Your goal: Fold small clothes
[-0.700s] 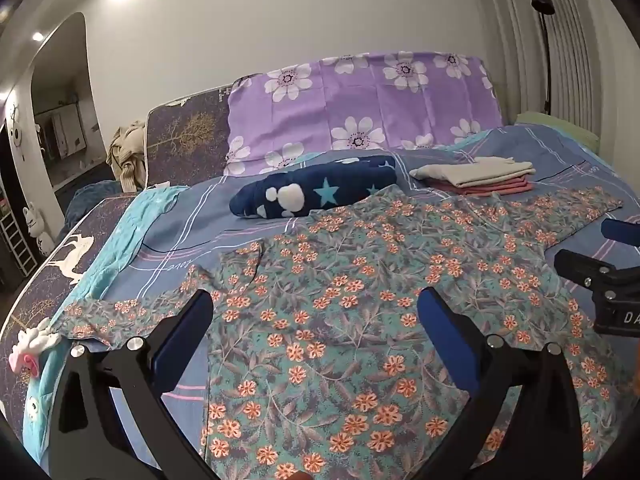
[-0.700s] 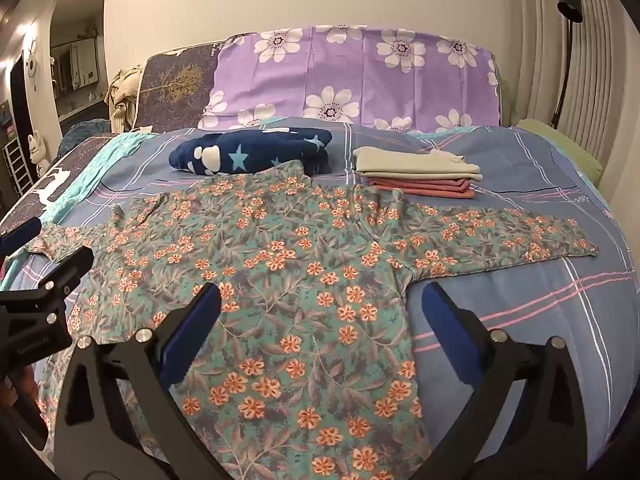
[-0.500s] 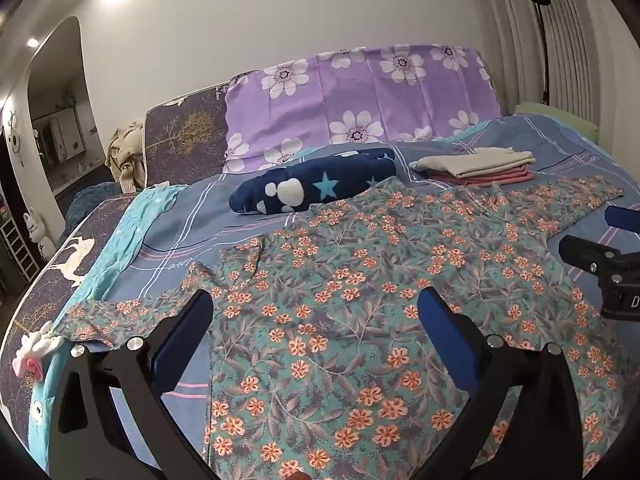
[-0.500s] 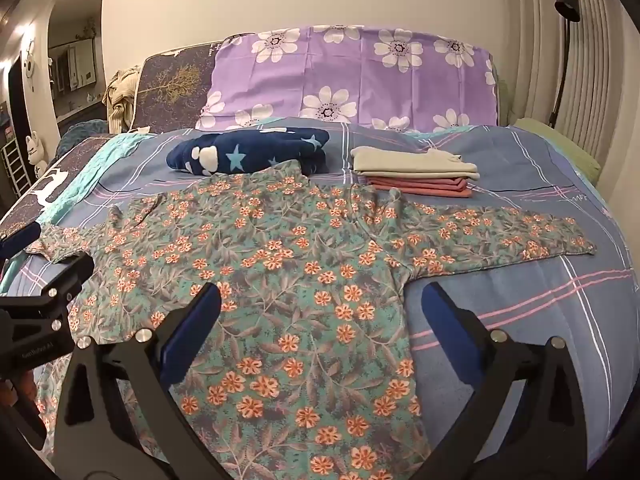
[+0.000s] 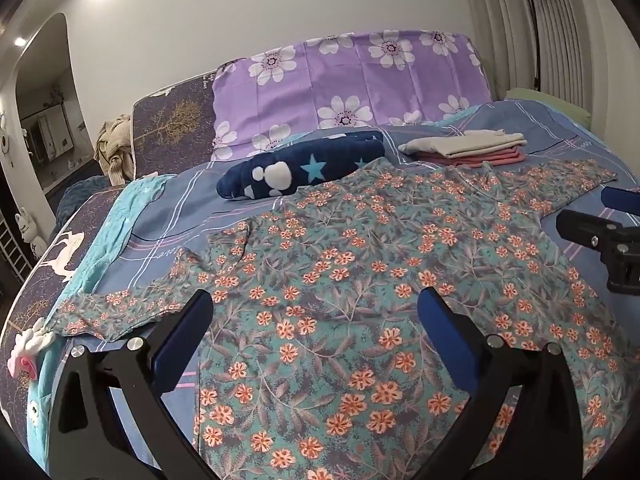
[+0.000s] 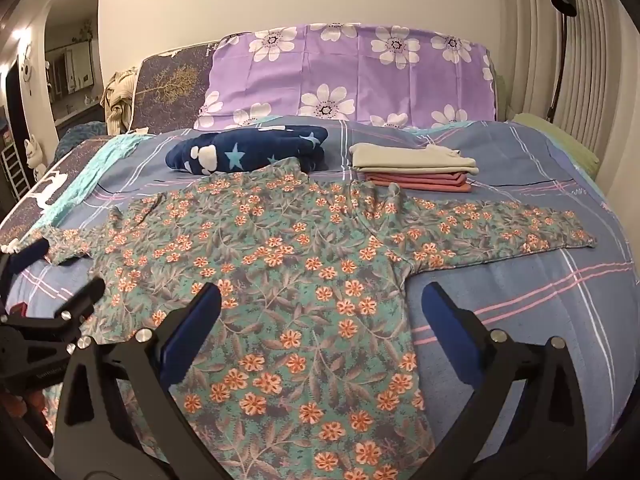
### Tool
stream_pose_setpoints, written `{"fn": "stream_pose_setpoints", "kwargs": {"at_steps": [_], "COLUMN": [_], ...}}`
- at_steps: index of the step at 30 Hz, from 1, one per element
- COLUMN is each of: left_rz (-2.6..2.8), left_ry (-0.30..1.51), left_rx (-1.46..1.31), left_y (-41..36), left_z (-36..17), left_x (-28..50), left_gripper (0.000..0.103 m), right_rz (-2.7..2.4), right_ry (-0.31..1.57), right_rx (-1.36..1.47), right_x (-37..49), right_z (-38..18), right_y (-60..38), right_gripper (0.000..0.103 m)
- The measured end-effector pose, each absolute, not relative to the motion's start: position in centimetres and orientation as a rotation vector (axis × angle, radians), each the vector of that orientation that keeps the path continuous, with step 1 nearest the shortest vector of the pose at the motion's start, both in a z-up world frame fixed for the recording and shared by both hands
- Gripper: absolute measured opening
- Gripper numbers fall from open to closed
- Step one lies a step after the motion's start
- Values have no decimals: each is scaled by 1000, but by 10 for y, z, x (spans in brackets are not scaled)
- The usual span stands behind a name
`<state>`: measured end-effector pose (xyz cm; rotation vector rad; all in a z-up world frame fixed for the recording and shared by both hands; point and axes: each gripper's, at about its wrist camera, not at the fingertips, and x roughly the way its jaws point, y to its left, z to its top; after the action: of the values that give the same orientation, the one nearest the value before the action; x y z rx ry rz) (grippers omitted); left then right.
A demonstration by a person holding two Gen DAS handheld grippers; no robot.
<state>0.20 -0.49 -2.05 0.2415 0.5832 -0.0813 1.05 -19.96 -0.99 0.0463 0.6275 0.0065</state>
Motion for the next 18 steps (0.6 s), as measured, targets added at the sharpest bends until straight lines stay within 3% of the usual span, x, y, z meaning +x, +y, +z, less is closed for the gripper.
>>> {"fn": "stream_pose_setpoints", "kwargs": {"at_steps": [18], "left_rz": [-90], "left_ry": [536], "left_rx": [270], "left_y": [-7], "left_z": [-21], "left_x": [-7], "left_gripper": [102], "right_rz": [-7], "right_ry": [629], "right_rx": [80], "right_x": [9], "right_z": [-6], "right_y": [-203], "right_gripper": [101]}}
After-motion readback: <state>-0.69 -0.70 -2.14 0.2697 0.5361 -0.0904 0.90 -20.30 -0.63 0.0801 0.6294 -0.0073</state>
